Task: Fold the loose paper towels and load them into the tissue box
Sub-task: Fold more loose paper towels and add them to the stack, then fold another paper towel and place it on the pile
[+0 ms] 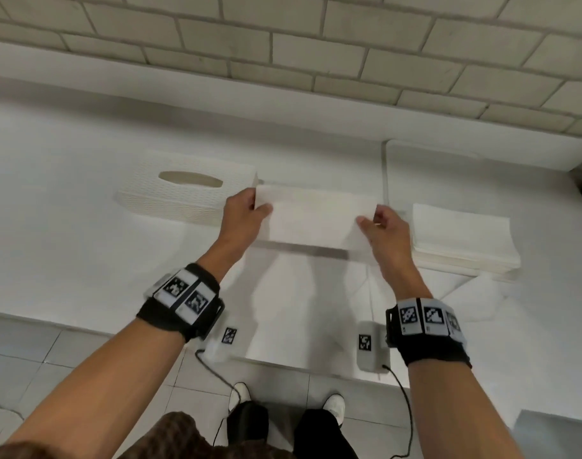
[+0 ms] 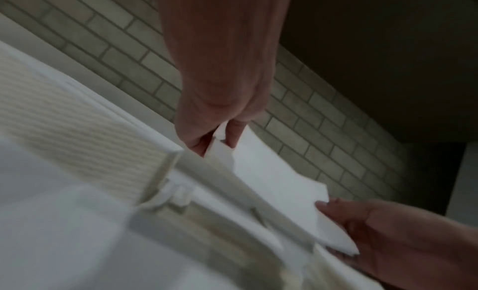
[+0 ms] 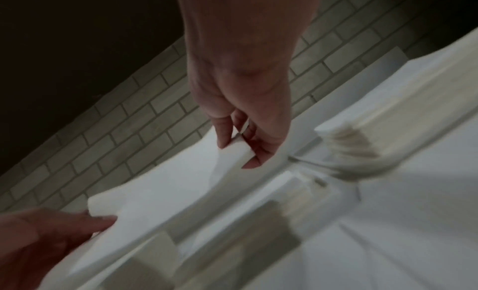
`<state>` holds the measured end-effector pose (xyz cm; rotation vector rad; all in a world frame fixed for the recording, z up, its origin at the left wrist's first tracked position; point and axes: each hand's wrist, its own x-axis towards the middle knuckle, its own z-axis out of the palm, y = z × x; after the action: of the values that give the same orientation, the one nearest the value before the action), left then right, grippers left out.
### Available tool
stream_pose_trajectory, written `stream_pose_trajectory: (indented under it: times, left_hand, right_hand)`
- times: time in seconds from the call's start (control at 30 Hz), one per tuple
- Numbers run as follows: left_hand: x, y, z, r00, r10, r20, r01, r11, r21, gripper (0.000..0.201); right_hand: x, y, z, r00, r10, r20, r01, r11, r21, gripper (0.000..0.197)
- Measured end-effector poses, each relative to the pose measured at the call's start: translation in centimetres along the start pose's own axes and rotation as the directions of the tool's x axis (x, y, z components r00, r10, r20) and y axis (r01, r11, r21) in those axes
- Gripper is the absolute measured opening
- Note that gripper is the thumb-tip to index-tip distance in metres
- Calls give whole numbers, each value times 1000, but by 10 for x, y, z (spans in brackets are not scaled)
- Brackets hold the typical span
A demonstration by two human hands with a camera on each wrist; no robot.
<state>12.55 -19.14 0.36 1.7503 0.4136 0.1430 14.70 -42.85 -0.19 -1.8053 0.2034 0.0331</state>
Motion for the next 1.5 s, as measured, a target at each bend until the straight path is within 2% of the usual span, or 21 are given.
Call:
stream_pose_trajectory:
  times: [0.1, 0.2, 0.23, 0.3, 0.33, 0.47, 0.63, 0.87, 1.0, 1.07, 1.13, 1.23, 1.37, 1.5]
  left_hand:
    - [31, 22, 26, 995, -100, 20, 100, 995, 12, 7]
    - [57, 22, 46, 986, -168, -9, 168, 981, 98, 30]
    - [62, 19, 51, 983, -181, -32, 184, 974, 131, 32]
    - [68, 14, 58, 976, -209, -62, 217, 959, 181, 9]
    - [70, 11, 61, 975, -212, -70, 222, 955, 195, 10]
    - [73, 4, 69, 981, -175, -78, 191, 937, 292, 26]
    - [77, -5, 70, 984, -161, -72, 176, 886, 430, 27]
    - [79, -17, 73, 990, -122, -75, 142, 890, 433, 28]
    - [76, -22, 74, 993, -99, -58, 114, 783, 611, 37]
    - [72, -19, 74, 997, -56, -45, 72, 747, 661, 44]
    - [68, -10, 73, 998, 41, -42, -5, 771, 637, 49]
    - [61, 6, 72, 991, 125, -44, -93, 894, 438, 44]
    - [32, 22, 73, 997, 75, 23, -77, 990, 120, 29]
    - [4, 15, 81, 986, -5, 164, 0, 1000, 27, 20]
  right_hand:
    - [36, -13, -9, 990, 17, -137, -21, 999, -28, 32]
    - [58, -16, -12, 984, 70, -163, -92, 987, -130, 37]
    - [63, -14, -12, 984, 88, -156, -115, 979, -168, 39]
    - [68, -8, -10, 981, 109, -159, -143, 965, -219, 40]
    - [69, -5, -7, 980, 118, -160, -153, 961, -229, 40]
    - [75, 11, 1, 974, 158, -164, -197, 946, -256, 39]
    - [81, 27, 9, 973, 165, -164, -211, 925, -317, 37]
    - [81, 40, 17, 980, 115, -160, -175, 885, -431, 36]
    - [74, 39, 19, 986, 83, -142, -143, 859, -491, 41]
    - [67, 35, 14, 987, 50, -152, -113, 889, -443, 40]
    - [58, 28, 1, 984, 13, -179, -80, 926, -370, 35]
    - [37, 22, -29, 979, -22, -201, -41, 951, -306, 24]
    - [5, 34, -65, 968, 46, -247, -131, 932, -338, 18]
    - [-18, 63, -75, 969, 156, -192, -236, 813, -532, 32]
